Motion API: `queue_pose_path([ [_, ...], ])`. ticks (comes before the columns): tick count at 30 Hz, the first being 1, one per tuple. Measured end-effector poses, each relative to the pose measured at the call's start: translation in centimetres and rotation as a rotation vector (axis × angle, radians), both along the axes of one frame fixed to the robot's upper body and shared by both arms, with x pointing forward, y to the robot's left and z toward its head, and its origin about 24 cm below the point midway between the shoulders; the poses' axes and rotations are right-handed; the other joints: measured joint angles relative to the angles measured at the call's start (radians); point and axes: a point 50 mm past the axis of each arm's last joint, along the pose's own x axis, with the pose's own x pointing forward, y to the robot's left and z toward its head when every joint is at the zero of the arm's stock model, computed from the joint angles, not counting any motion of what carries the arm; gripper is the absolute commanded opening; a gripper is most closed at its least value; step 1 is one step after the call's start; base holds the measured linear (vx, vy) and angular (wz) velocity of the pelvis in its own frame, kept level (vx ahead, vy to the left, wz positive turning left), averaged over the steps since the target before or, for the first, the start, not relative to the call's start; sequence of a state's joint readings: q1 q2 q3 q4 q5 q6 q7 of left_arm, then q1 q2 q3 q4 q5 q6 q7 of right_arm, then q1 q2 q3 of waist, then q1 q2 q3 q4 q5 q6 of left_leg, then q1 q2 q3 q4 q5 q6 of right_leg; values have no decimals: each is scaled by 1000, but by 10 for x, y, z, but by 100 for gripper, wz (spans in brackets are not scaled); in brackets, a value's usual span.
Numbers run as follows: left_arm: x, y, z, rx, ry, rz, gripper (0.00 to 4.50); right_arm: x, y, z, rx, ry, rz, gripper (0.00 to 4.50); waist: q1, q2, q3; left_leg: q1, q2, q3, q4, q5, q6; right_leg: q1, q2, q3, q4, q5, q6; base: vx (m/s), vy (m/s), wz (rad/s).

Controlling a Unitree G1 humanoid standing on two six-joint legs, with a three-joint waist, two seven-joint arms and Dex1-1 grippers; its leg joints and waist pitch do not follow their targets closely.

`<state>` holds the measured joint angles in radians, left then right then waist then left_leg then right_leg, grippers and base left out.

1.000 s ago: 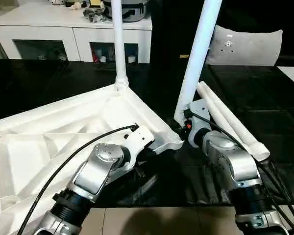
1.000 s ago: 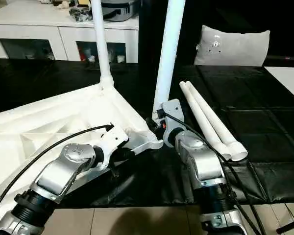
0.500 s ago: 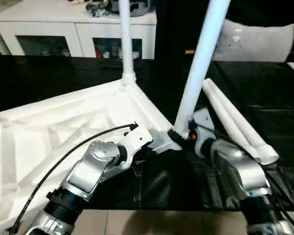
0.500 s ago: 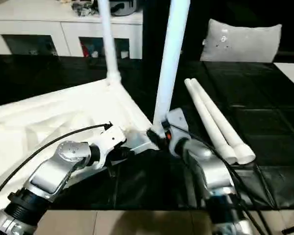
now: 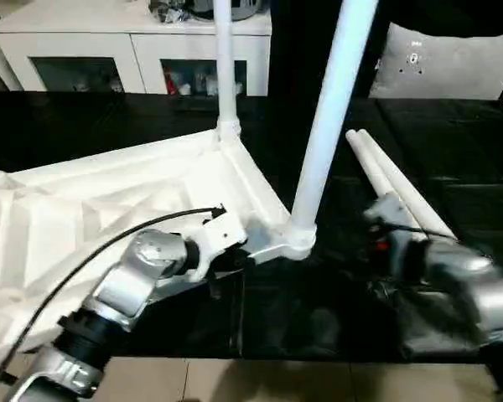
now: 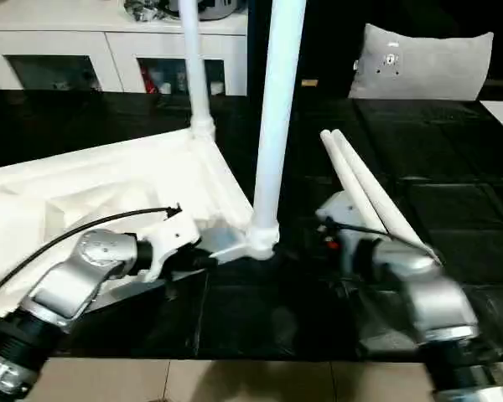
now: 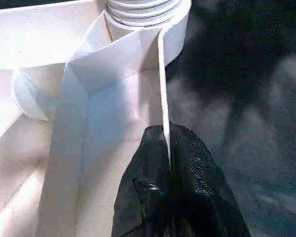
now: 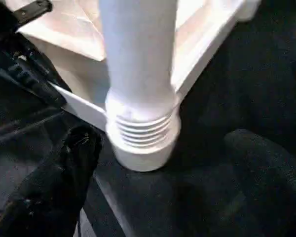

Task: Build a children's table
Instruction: Rotate leg to tighten

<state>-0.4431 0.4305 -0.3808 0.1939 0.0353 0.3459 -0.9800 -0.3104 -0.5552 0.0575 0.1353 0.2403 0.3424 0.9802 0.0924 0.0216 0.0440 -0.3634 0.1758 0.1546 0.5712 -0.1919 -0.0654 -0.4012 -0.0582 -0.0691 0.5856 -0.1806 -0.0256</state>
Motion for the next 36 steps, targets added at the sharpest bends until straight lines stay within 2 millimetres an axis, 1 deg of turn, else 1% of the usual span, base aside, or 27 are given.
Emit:
queue_pose_path([
  [2,1,-1,0,5,-5,-23,0,1,0,3,-2,-15,29,443,1,0,0,1,0,0,1,0,0,1,0,0,2,0,0,0,0,0],
  [4,-1,2,0,24,-9,-85,0,1,4,1,-6,-9,99,443,5,0,0,1,0,0,3,0,0,1,0,0,5,0,0,0,0,0],
  [8,-3,3,1,54,-8,-175,0,1,13,-3,-12,-2,204,443,21,0,0,1,1,0,8,0,-1,0,-1,0,9,0,0,0,0,0],
  [10,-4,3,1,61,-2,-208,0,4,19,-5,-9,1,235,443,25,0,0,5,1,0,11,-3,-5,1,-1,0,10,0,0,0,0,0],
  [11,-5,3,1,62,1,-220,0,5,21,-6,-7,2,242,443,25,0,0,5,1,0,12,-3,-5,1,-2,0,11,0,-1,0,0,0],
  [12,-5,2,1,62,6,-231,0,5,24,-6,-1,2,255,427,26,0,0,5,1,0,13,-3,-4,2,-2,0,11,0,-1,0,0,0],
  [14,-6,2,1,61,6,-244,0,6,27,-8,9,14,276,427,27,0,0,5,1,0,14,-4,-4,2,-2,0,11,1,-1,0,0,0],
  [18,-6,3,1,56,17,-263,0,2,30,-12,10,45,333,388,29,0,0,5,1,0,15,-4,-4,3,-2,0,12,1,-1,0,0,0],
  [19,-6,3,1,56,17,-265,0,2,31,-14,10,53,340,388,30,0,0,5,1,0,15,-4,-4,3,-2,0,12,1,-1,0,0,0],
  [21,-6,3,1,56,17,-266,0,1,30,-18,14,75,341,373,31,0,0,5,1,0,15,-4,-4,2,-2,0,12,1,-1,0,0,0],
  [22,-6,3,1,55,18,-266,0,1,30,-20,16,84,337,373,31,0,0,5,1,0,15,-4,-4,2,-2,0,13,1,-1,0,0,0],
  [24,-6,3,1,55,20,-268,0,1,29,-22,19,93,334,348,32,0,0,5,1,0,15,-4,-4,2,-2,0,13,1,-1,0,0,0],
  [25,-6,2,1,54,21,-268,0,1,29,-22,20,95,333,348,32,0,0,5,1,0,15,-4,-4,2,-2,0,13,1,-1,0,0,0],
  [26,-6,2,1,54,23,-269,0,1,29,-23,24,98,332,330,33,0,0,5,1,0,15,-4,-4,2,-2,0,13,1,-1,0,0,0],
  [30,-6,2,1,54,23,-269,0,2,30,-26,44,115,323,294,34,0,0,5,1,0,15,-4,-4,2,-2,0,14,1,-1,0,0,0],
  [36,-6,3,1,49,26,-266,0,1,30,-27,57,132,319,274,36,-1,0,5,1,0,15,-3,-4,2,-2,0,14,1,-1,0,0,0],
])
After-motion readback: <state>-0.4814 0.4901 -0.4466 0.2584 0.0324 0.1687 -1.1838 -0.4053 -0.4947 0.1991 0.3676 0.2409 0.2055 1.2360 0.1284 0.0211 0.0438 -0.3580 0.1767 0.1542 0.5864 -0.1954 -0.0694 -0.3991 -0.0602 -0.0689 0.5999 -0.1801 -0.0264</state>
